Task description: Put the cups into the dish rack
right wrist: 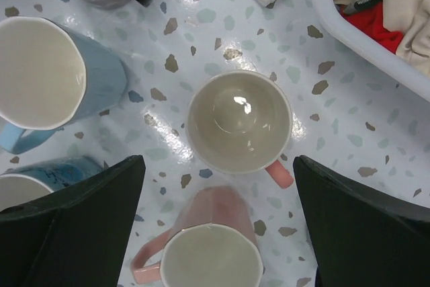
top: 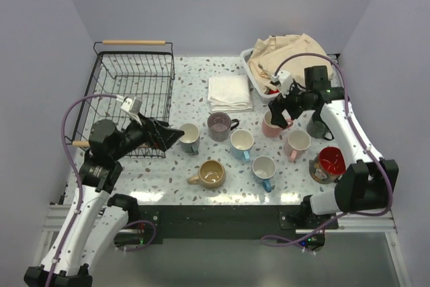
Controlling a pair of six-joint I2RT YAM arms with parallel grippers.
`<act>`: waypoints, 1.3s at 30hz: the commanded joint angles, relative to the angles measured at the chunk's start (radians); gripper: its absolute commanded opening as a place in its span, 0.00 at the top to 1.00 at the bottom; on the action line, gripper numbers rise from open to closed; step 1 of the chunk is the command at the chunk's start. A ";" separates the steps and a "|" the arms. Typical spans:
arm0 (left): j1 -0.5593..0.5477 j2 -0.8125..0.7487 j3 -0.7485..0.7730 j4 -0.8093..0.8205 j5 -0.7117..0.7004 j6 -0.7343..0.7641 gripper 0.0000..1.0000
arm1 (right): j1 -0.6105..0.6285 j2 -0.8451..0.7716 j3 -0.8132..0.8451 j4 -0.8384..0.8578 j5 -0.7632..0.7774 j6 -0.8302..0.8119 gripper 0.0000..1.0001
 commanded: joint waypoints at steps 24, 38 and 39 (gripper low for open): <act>-0.098 0.008 0.032 -0.025 -0.055 -0.042 0.07 | 0.102 0.500 0.358 -0.269 0.130 -0.616 0.53; -0.098 -0.007 0.035 0.008 -0.030 -0.080 0.07 | 0.136 0.423 0.326 -0.160 0.056 -0.486 1.00; -0.098 -0.004 0.035 0.027 -0.022 -0.093 0.07 | 0.136 0.391 0.341 -0.152 0.046 -0.417 1.00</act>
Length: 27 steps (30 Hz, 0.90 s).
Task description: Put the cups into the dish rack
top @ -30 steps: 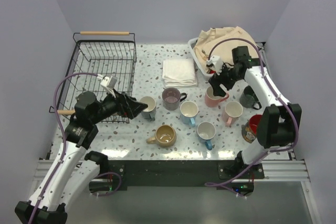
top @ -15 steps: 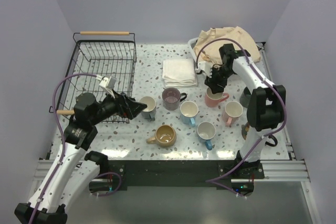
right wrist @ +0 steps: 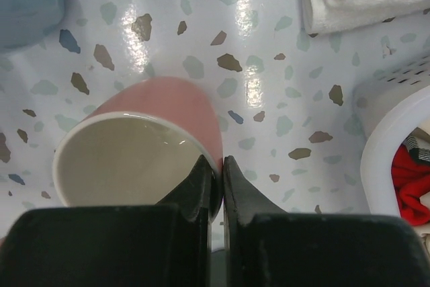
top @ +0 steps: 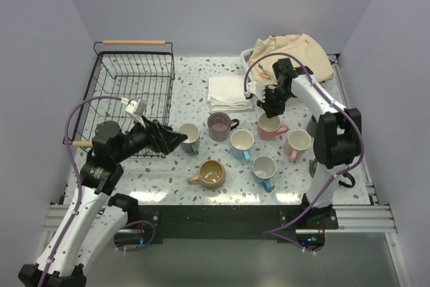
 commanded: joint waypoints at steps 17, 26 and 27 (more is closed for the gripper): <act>-0.309 0.264 0.115 0.526 -0.137 -0.285 0.07 | -0.058 -0.562 -0.157 0.702 -0.240 1.320 1.00; -0.527 0.581 0.257 0.741 -0.331 -0.345 0.05 | -0.058 -0.734 -0.318 0.956 -0.338 1.892 1.00; -0.537 0.595 0.261 0.762 -0.339 -0.357 0.05 | -0.058 -0.755 -0.332 1.004 -0.352 1.928 1.00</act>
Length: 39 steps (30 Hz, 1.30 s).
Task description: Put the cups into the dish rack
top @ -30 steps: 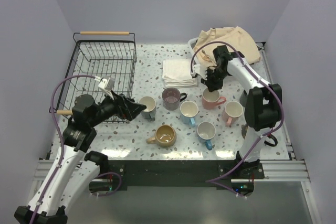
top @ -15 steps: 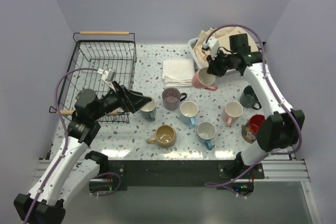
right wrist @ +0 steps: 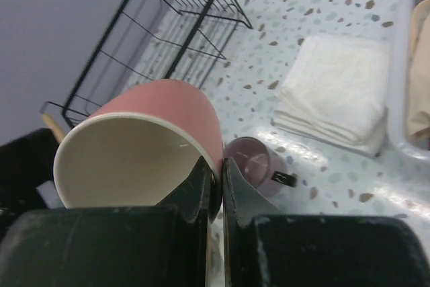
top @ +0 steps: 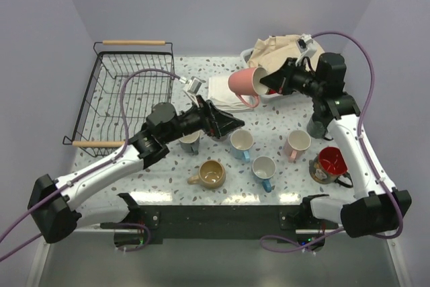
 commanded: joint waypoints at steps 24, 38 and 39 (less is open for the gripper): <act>-0.081 0.122 0.062 0.510 -0.199 -0.226 0.66 | 0.036 -0.201 -0.361 0.886 -0.305 0.746 1.00; -0.026 -0.150 -0.045 0.220 -0.286 -0.043 1.00 | 0.024 -0.262 -0.294 0.540 -0.306 0.358 0.17; -0.012 -0.213 -0.062 0.181 -0.303 -0.032 1.00 | 0.021 -0.265 -0.282 0.505 -0.305 0.317 0.16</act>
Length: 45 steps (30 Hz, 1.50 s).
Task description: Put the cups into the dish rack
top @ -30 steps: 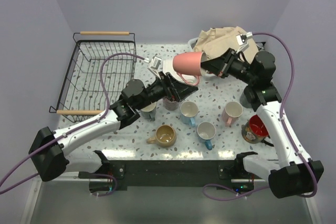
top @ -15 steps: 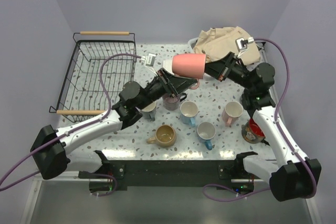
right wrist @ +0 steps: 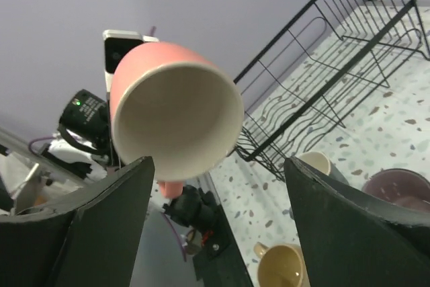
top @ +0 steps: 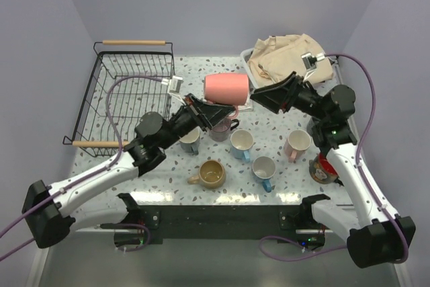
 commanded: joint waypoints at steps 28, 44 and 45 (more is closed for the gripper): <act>0.822 0.234 0.465 -0.885 -0.308 0.576 1.00 | -0.087 -0.115 -0.023 -0.635 0.102 -1.022 0.03; 0.944 0.617 0.637 -0.857 -0.372 0.654 1.00 | -0.088 -0.083 -0.009 -0.663 0.111 -1.048 0.02; 0.950 0.628 0.646 -0.855 -0.374 0.661 1.00 | -0.088 -0.080 -0.009 -0.665 0.109 -1.049 0.02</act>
